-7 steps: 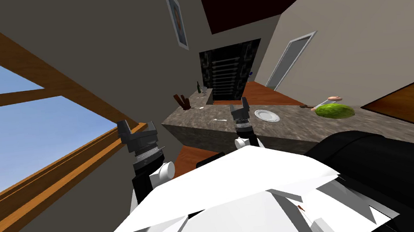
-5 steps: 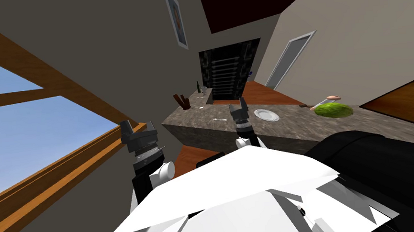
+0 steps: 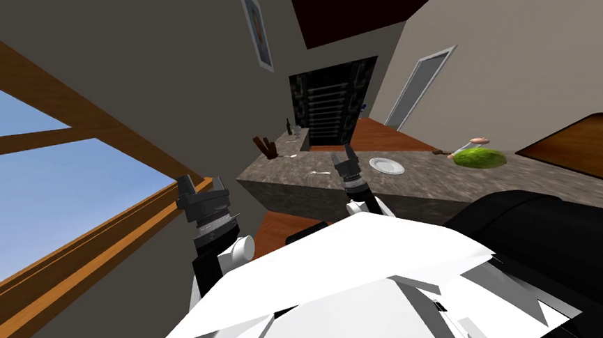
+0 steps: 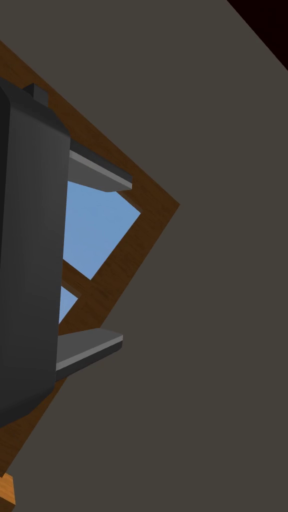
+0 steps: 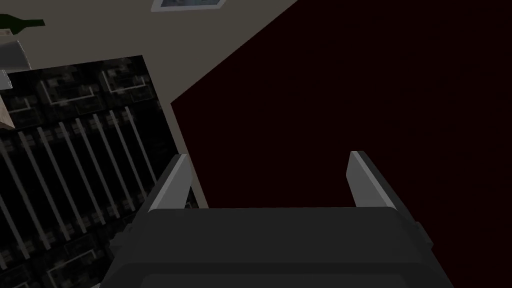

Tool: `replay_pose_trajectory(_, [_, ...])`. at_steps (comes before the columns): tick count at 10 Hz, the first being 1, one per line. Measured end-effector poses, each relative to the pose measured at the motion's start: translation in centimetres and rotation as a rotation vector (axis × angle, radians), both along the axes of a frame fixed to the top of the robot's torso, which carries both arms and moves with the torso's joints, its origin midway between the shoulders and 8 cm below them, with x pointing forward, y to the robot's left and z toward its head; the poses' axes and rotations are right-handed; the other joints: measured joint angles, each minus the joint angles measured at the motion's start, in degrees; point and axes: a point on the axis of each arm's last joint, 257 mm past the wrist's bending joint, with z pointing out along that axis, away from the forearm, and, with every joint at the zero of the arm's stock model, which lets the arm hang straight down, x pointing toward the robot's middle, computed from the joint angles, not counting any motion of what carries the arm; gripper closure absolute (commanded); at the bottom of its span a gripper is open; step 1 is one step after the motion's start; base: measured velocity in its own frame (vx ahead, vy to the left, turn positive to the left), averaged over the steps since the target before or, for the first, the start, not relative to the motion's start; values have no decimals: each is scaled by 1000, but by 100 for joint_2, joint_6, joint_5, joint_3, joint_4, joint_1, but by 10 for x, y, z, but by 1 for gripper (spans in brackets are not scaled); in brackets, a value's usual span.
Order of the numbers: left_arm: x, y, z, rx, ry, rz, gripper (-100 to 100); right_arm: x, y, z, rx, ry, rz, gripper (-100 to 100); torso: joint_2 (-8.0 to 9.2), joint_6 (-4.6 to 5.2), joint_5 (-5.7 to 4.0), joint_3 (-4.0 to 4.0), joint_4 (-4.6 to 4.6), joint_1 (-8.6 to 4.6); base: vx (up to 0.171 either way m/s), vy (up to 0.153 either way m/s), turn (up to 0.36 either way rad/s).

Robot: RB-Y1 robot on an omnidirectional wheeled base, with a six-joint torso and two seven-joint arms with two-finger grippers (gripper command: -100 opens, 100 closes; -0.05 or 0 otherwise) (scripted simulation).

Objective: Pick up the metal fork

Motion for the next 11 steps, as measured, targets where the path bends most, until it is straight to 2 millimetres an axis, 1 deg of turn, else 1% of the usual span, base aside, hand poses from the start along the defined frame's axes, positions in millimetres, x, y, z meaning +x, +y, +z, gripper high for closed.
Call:
replay_pose_trajectory(6, [0, 0, 0, 0, 0, 0, 0, 6, 15, -15, -150, 36, 61, -100, 2, 0, 2, 1, 1, 7, -35, 49, -14])
replay_pose_trajectory(11, [0, 0, 0, 0, 0, 0, 0, 13, 27, -36, -306, 76, 110, -100, -8, -1, 3, -5, -2, 14, -19, 58, -1])
